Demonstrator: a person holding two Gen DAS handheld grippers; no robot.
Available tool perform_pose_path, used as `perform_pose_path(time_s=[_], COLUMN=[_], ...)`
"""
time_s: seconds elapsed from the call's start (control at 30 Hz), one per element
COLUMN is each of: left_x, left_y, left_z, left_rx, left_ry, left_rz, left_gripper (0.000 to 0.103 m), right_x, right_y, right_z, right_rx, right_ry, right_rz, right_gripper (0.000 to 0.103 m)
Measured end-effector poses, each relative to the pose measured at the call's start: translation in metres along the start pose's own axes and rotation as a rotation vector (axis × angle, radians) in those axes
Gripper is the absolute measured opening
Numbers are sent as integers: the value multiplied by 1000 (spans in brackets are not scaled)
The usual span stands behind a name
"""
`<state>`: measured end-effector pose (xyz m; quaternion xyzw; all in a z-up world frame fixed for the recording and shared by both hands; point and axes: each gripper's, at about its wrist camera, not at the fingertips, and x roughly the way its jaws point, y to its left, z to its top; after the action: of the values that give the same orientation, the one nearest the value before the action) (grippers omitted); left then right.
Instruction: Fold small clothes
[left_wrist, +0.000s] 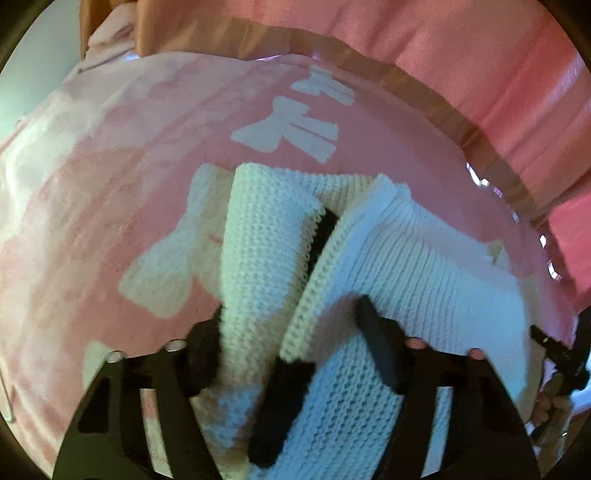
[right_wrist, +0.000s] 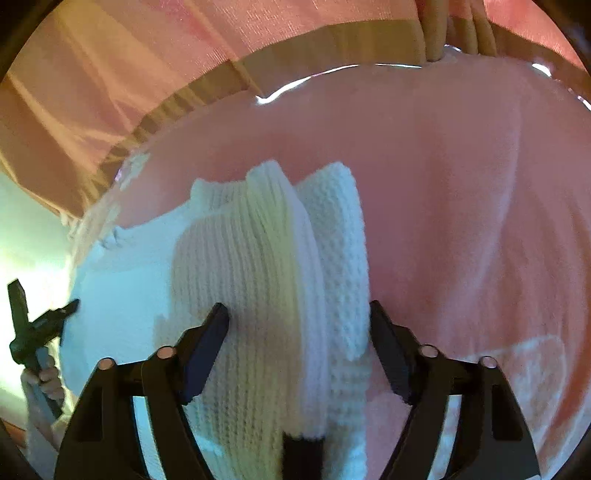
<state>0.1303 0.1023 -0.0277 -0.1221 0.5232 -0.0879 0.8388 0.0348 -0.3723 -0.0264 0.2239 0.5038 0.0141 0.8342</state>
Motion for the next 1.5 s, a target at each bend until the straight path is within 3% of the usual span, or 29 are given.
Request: perform_pose_path(time_s=[0.03, 0.07, 0.13, 0.23, 0.3, 0.33, 0.4, 0.53, 0.6, 0.67, 0.77, 0.9, 1.0, 1.1, 1.17, 1.23, 1.5], left_x=[0, -3, -12, -26, -10, 3, 2, -7, -8, -9, -9, -7, -6, -6, -6, -6, -5], left_y=[0, -2, -12, -32, -29, -23, -22, -12, -9, -7, -7, -7, -8, -6, -5, -7, -8], left_z=[2, 3, 4, 0, 1, 3, 3, 3, 2, 3, 0, 1, 1, 4, 5, 5, 3], left_rx=[-6, -1, 50, 159, 153, 125, 107, 31, 0, 5, 14, 5, 6, -9, -9, 0, -9], left_ry=[-6, -21, -76, -170, -121, -74, -86, -94, -90, -89, -86, -80, -77, -71, -72, -72, -62], left_rz=[-22, -27, -11, 43, 98, 114, 101, 68, 57, 58, 70, 69, 72, 68, 73, 89, 91], left_gripper=[39, 27, 23, 23, 24, 25, 29, 37, 39, 39, 40, 42, 44, 49, 50, 52, 60], right_x=[0, -1, -17, -33, -10, 3, -2, -48, -64, -59, -16, 75, 77, 46, 31, 26, 50], right_y=[1, 0, 9, 23, 14, 11, 11, 36, 71, 110, 165, 196, 204, 211, 215, 217, 217], right_z=[2, 2, 2, 4, 4, 2, 2, -5, -11, -18, -25, -18, -9, -14, -22, -32, -42], right_rx=[-6, -2, -43, -93, -95, -97, -80, -84, -161, -249, -339, -388, -385, -378, -397, -398, -375], right_ry=[-5, -13, -85, -165, -97, -48, -68, -231, -270, -233, -91, 47, 20, -19, -58, -52, 27], right_rz=[17, 37, 17, 9, -98, -133, -140, -238, -173, -102, 53, -39, -72, -34, -67, -68, -103], right_gripper=[23, 21, 18, 18, 21, 29, 32, 39, 39, 39, 31, 28, 27, 25, 25, 20, 19])
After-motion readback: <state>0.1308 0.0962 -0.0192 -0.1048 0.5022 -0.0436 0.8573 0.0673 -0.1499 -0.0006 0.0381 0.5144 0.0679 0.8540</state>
